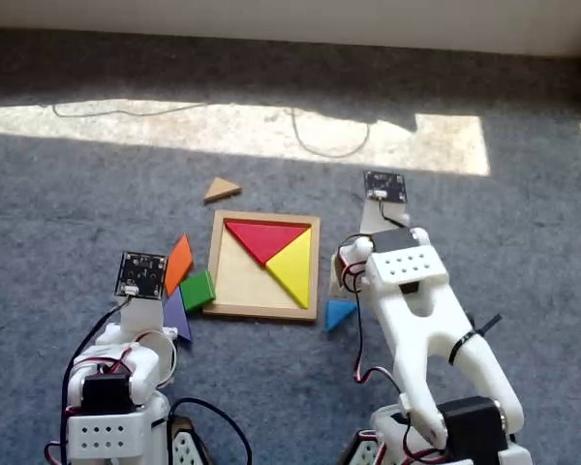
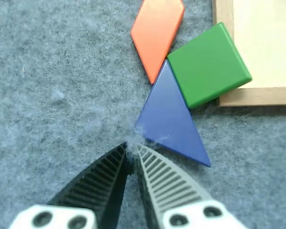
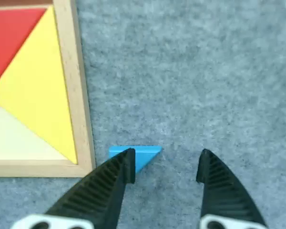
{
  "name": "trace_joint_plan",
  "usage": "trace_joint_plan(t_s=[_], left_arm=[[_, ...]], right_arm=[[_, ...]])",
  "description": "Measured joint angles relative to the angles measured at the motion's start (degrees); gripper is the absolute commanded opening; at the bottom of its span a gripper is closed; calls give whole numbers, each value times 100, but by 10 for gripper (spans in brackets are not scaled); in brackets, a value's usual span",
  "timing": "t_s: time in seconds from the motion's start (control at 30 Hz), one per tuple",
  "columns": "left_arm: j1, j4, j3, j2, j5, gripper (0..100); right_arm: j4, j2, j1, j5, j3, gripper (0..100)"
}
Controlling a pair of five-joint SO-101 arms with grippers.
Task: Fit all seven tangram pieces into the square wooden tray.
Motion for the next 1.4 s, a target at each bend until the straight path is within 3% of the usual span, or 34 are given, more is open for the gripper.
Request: trace_joint_plan(t_s=[0.1, 0.33, 0.5, 0.73, 0.93, 1.2, 1.4], left_arm=[[0, 0, 0, 0, 0, 7], [0, 0, 0, 0, 0, 7], [0, 0, 0, 0, 0, 7], [0, 0, 0, 0, 0, 7], [0, 0, 0, 0, 0, 7], [0, 0, 0, 0, 0, 7], [0, 0, 0, 0, 0, 7]], right_arm=[[9, -123, -246, -88, 0, 221], [-519, -149, -941, -1864, 255, 221], [-1626, -176, -976, -2057, 1187, 221], [-1846, -246, -835, -3077, 1503, 221], [-1846, -255, -818, -3200, 1503, 210], [-1802, -255, -774, -3200, 1547, 29], [-1582, -255, -782, -2901, 1574, 3]])
